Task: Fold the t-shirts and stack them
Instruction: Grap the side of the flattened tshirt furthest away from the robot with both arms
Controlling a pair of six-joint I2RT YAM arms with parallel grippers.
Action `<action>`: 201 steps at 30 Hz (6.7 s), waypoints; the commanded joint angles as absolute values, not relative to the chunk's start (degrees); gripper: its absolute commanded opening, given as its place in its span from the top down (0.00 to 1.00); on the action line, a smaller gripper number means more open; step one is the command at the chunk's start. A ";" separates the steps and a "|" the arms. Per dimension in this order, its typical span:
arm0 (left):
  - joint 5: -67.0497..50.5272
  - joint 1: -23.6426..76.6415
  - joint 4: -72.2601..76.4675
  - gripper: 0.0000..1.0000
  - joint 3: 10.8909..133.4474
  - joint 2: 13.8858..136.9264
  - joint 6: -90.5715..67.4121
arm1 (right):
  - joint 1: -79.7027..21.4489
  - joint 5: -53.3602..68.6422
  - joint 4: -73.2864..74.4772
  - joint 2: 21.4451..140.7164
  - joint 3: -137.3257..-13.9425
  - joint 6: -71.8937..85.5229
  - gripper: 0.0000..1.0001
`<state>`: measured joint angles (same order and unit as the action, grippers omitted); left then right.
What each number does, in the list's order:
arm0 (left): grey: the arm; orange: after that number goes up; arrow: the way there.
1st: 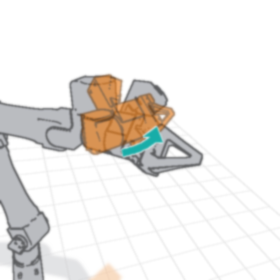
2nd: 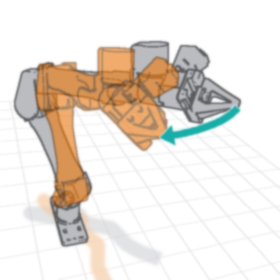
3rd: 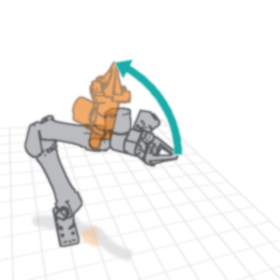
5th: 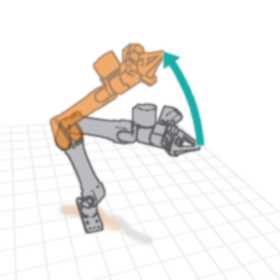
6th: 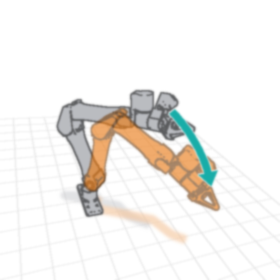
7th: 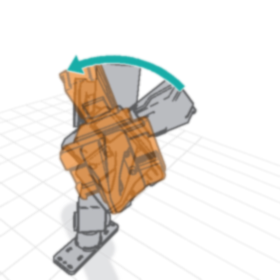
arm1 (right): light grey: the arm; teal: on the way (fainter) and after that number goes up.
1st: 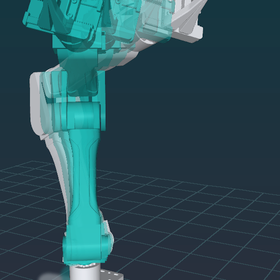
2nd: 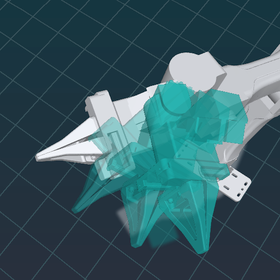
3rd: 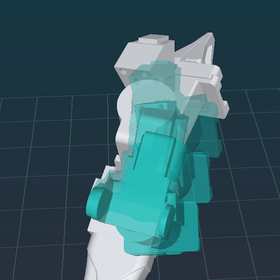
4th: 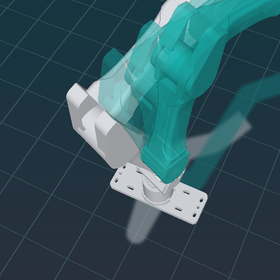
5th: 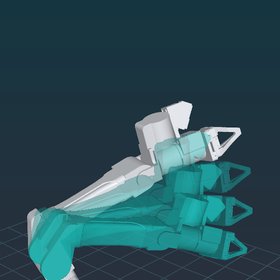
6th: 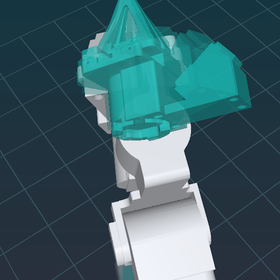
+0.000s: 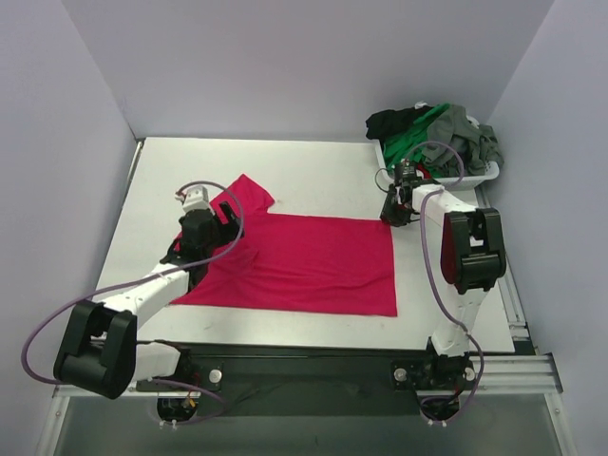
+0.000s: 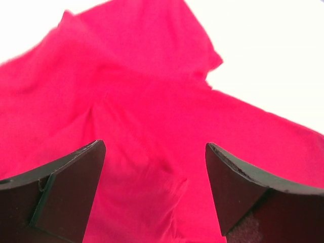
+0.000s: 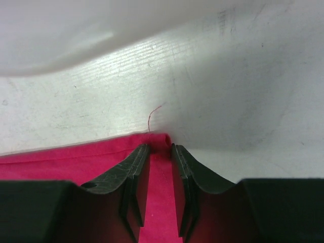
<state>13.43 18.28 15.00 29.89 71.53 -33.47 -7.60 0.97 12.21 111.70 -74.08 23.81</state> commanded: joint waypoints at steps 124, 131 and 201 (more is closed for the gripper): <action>14.07 13.36 -15.03 1.00 122.67 132.79 -2.91 | -6.59 5.36 12.12 106.70 -81.03 21.80 1.00; 13.27 13.10 -15.65 1.00 122.11 131.06 -2.28 | -6.42 5.80 14.41 109.60 -87.27 20.74 1.00; -5.00 7.30 -21.81 1.00 134.32 148.02 -8.96 | -6.94 6.59 12.83 109.51 -83.14 20.74 1.00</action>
